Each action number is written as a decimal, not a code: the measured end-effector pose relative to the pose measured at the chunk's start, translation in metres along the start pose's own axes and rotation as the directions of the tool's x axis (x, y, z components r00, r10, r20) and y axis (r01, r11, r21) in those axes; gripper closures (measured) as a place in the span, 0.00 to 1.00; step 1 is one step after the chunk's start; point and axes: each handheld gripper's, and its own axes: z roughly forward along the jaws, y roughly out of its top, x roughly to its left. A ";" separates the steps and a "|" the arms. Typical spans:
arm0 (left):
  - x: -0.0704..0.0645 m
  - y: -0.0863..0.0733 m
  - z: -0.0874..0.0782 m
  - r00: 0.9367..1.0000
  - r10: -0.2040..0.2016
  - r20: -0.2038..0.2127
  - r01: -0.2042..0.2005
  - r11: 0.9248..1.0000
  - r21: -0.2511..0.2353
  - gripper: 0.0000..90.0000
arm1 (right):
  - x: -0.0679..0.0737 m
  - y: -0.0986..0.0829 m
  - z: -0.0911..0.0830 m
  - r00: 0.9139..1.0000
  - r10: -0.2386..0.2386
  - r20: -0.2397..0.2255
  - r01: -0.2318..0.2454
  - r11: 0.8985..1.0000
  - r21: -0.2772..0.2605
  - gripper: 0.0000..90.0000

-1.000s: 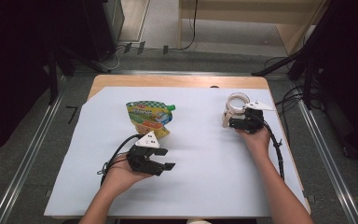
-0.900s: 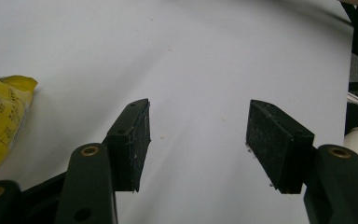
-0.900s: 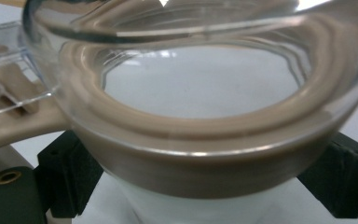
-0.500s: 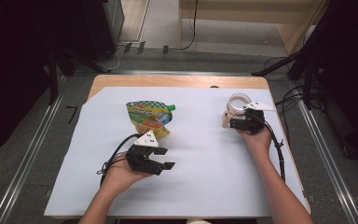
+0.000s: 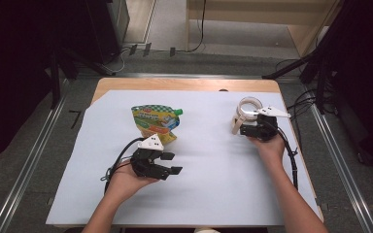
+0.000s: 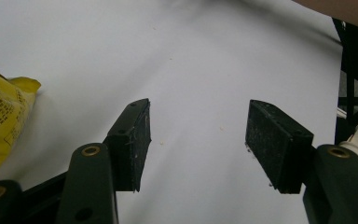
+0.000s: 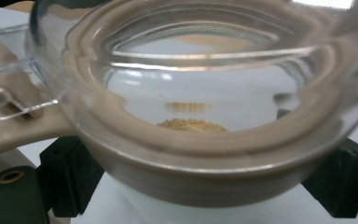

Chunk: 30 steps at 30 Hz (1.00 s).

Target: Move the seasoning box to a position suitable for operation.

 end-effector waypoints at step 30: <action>0.002 0.001 -0.001 1.000 0.019 -0.010 -0.019 1.000 -0.016 0.45 | 0.098 -0.018 -0.056 0.977 -0.112 -0.181 0.119 0.993 0.029 0.13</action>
